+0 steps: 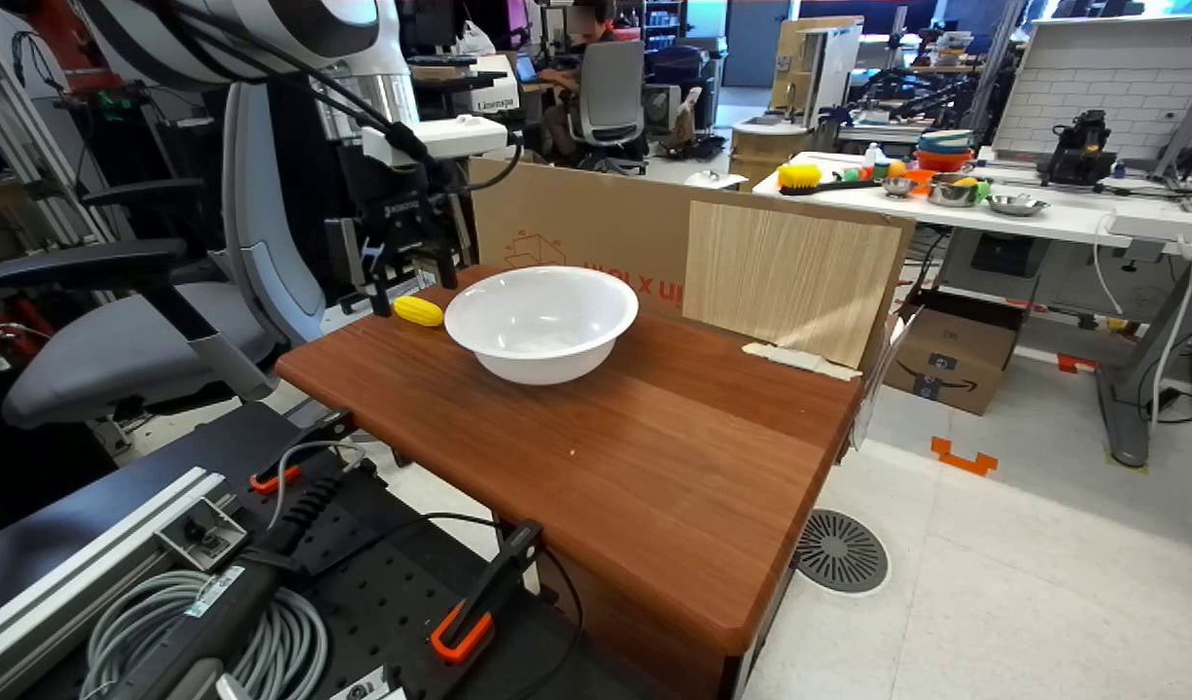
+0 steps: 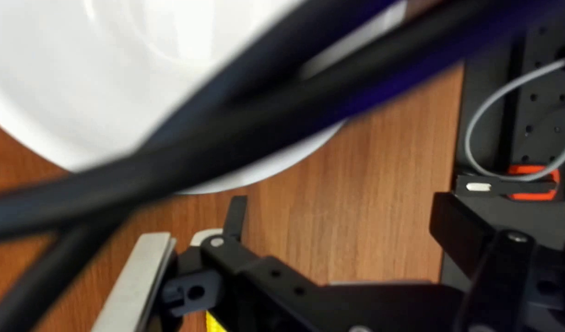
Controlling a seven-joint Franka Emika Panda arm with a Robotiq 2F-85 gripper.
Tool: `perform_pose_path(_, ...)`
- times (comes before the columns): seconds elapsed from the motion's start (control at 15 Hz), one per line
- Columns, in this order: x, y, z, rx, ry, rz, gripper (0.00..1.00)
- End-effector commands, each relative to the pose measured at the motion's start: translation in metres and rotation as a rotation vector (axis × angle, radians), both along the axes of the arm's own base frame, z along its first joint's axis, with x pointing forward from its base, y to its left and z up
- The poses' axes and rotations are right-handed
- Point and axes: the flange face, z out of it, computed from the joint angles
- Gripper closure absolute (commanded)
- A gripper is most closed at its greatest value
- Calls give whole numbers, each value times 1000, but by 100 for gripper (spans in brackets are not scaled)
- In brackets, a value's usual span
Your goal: Pick up the yellow toy from the table and put it in the white dish.
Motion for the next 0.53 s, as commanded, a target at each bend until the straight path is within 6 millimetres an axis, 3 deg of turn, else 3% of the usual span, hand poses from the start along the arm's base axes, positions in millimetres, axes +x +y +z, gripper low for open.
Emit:
perform_pose_path(0.0,43,15,-4,-31,-84,161,0)
perform_pose_path(0.2,65,33,-7,1,-132,182,0)
perform_pose_path(0.47,65,57,-23,27,-107,203,0)
